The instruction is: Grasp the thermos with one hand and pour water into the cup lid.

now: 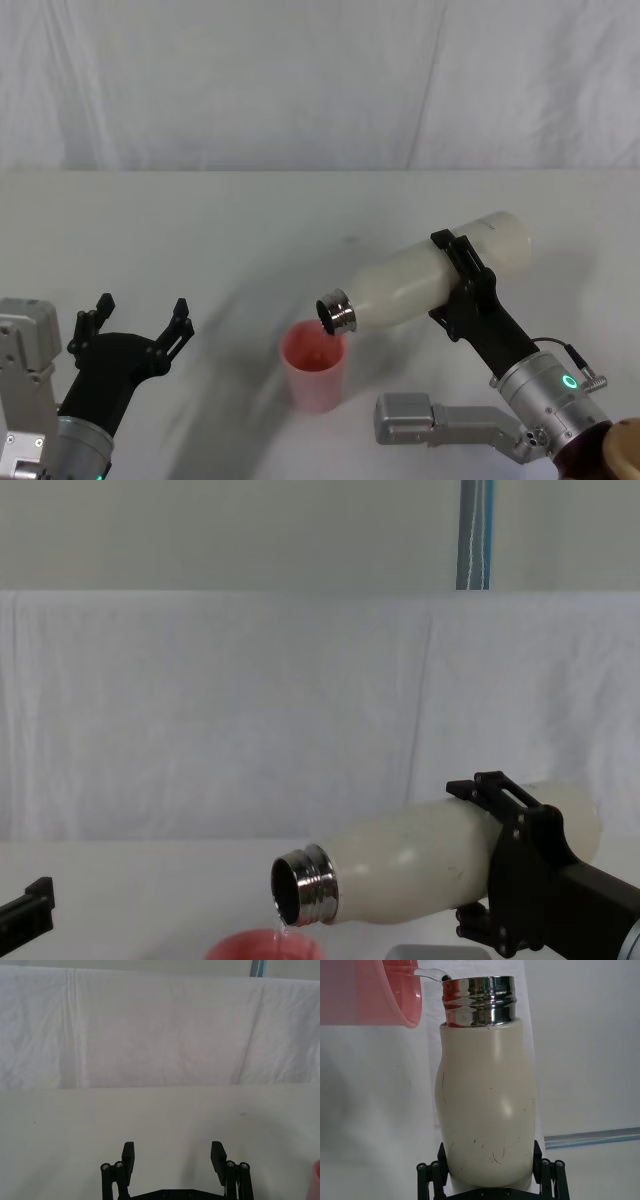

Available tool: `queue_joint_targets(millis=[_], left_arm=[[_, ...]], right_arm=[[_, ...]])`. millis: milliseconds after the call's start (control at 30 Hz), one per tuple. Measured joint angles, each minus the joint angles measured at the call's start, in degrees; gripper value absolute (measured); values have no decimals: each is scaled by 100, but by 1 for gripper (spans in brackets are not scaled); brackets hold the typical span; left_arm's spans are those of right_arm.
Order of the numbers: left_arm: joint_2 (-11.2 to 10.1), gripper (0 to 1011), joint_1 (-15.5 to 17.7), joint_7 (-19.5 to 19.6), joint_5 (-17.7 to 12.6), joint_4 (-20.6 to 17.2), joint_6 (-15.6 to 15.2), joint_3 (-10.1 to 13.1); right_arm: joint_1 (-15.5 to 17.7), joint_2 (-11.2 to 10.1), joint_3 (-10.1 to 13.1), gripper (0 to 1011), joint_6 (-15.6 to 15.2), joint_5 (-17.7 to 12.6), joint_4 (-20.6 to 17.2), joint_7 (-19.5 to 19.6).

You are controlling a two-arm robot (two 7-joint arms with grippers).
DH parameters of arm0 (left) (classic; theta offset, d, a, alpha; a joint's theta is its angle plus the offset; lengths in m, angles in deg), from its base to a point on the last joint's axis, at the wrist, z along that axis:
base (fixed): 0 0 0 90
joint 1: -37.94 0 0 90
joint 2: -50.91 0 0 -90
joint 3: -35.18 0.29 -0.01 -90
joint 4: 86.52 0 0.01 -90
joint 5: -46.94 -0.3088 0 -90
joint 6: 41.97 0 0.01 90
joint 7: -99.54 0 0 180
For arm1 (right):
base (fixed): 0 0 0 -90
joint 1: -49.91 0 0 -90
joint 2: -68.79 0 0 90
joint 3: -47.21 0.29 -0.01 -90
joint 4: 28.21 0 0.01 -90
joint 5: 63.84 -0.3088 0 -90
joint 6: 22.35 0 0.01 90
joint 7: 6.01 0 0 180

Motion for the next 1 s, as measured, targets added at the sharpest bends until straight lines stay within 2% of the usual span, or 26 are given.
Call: queue_joint_targets(millis=[1000], left_arm=[[0, 1001, 0, 0, 0, 0, 0, 0]], right_arm=[[14, 45, -8, 960, 24, -117, 16, -128]])
